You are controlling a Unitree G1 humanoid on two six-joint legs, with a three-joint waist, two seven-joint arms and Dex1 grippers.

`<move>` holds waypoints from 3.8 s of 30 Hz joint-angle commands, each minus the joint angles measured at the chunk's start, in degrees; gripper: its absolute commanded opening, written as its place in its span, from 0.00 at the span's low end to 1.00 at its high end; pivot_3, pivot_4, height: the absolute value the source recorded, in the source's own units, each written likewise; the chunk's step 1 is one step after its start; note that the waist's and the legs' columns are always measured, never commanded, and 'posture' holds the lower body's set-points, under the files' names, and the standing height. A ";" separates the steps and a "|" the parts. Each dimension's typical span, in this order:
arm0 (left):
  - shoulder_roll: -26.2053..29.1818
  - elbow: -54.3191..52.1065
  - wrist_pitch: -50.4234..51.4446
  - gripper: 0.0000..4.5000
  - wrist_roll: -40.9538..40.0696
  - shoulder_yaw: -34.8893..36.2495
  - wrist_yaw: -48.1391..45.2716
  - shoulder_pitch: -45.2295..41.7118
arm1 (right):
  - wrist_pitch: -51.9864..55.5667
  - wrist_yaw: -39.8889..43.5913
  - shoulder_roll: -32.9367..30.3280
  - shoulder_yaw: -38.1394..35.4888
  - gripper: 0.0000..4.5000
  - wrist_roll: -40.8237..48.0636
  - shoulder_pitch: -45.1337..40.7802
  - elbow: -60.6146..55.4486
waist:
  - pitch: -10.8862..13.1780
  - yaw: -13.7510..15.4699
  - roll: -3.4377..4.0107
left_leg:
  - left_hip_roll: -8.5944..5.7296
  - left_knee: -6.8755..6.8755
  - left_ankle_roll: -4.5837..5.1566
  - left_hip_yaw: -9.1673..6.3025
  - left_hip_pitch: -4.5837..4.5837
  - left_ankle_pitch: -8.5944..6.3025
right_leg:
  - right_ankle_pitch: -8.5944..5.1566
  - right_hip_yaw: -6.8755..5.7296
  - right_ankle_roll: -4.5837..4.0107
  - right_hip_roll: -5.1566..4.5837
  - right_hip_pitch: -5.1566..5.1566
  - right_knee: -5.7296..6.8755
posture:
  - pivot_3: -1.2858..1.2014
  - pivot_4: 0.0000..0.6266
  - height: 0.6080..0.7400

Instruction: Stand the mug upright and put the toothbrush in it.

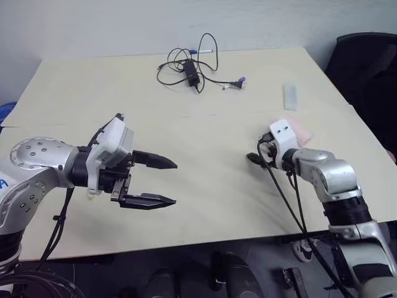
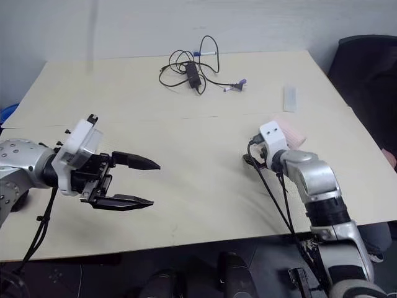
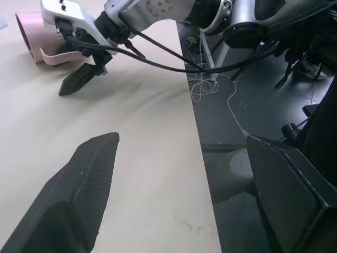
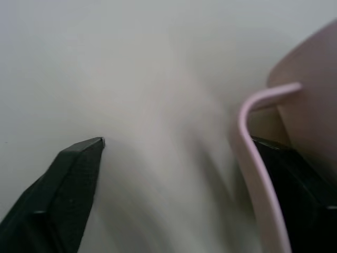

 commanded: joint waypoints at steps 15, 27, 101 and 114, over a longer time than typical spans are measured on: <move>-1.32 -0.87 -1.45 0.91 0.64 4.52 4.47 3.26 | -6.14 8.33 5.75 -5.60 0.08 4.89 0.03 -2.97 | -0.02 -0.08 -0.05 | 0.04 0.01 0.00 -0.01 0.00 0.00 | 0.01 0.00 0.01 -0.07 0.02 0.00 | 0.52 0.24 1.00; -0.57 -4.17 3.89 0.91 -2.33 23.22 14.71 16.71 | -20.75 9.16 35.56 -5.64 0.08 11.97 -4.64 5.72 | -0.02 -0.41 -0.05 | 0.24 0.00 -0.22 -0.11 -0.56 0.01 | 0.05 0.09 -0.16 -0.04 -0.62 0.25 | 0.52 0.24 1.00; -3.02 7.23 22.53 0.91 4.13 25.04 43.61 15.61 | -0.11 25.12 -8.83 -12.97 0.82 23.05 17.79 -38.58 | 0.07 0.32 -0.18 | -0.03 0.01 -0.07 -0.06 -0.35 0.03 | 0.12 0.18 -0.12 -0.09 -0.55 0.15 | 0.52 0.24 1.00; -11.29 35.58 31.60 0.91 17.82 9.31 53.71 -10.27 | 5.39 25.25 -17.12 -17.82 0.99 38.51 -0.51 -39.67 | 0.07 1.72 -0.72 | -0.08 -0.01 -0.14 0.15 -0.40 -0.02 | 0.22 0.10 -0.12 -0.04 -0.59 0.19 | 0.52 0.24 1.00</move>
